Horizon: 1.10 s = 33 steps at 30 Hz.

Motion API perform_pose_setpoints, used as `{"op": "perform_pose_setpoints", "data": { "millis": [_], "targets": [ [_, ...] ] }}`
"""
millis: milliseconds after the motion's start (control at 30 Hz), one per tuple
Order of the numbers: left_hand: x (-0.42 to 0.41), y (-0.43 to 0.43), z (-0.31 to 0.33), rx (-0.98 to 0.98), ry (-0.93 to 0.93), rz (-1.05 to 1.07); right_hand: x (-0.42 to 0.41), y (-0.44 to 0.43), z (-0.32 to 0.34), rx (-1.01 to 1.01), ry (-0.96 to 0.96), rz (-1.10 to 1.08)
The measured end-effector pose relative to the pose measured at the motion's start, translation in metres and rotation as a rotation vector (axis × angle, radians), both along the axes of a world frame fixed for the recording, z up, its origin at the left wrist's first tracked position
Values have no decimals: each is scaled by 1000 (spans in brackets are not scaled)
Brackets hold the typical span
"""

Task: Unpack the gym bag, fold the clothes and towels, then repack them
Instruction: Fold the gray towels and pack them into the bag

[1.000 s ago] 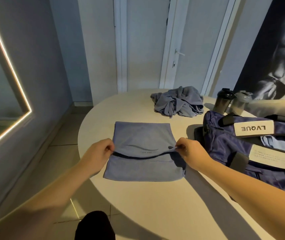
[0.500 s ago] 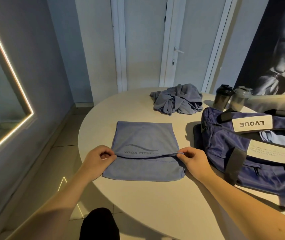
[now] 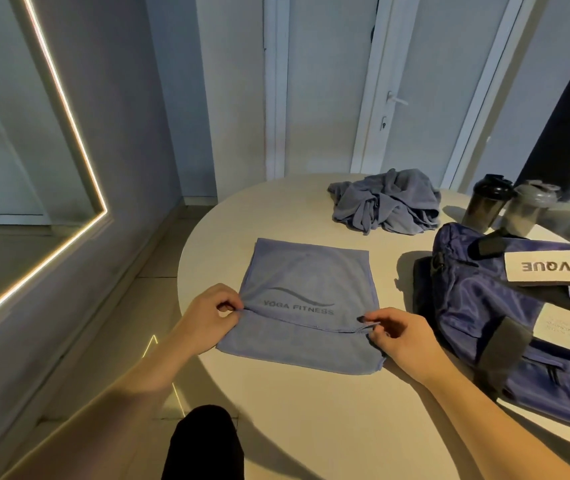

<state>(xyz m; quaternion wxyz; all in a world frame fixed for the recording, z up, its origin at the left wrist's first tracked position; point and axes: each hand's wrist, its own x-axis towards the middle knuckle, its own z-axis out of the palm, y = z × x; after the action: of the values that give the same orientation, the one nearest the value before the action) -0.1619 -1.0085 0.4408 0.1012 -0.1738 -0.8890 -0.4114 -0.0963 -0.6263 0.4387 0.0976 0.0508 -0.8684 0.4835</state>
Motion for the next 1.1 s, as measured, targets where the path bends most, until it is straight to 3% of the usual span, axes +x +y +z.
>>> {"op": "perform_pose_setpoints", "data": {
  "millis": [133,367,867,967,1100],
  "targets": [
    [-4,-1,-3,65,-62,75,-1,5,-1,-14,1,5],
    [-4,1,-4,347,-154,190,-3,3,-7,-200,15,-114],
    [-1,3,4,257,-204,160,1,-1,4,-298,-11,-131],
    [-3,2,10,253,-207,153,1,6,10,-236,-80,-53],
    [-5,3,24,235,-199,139,-5,8,14,2,-67,-47]
  ]
}}
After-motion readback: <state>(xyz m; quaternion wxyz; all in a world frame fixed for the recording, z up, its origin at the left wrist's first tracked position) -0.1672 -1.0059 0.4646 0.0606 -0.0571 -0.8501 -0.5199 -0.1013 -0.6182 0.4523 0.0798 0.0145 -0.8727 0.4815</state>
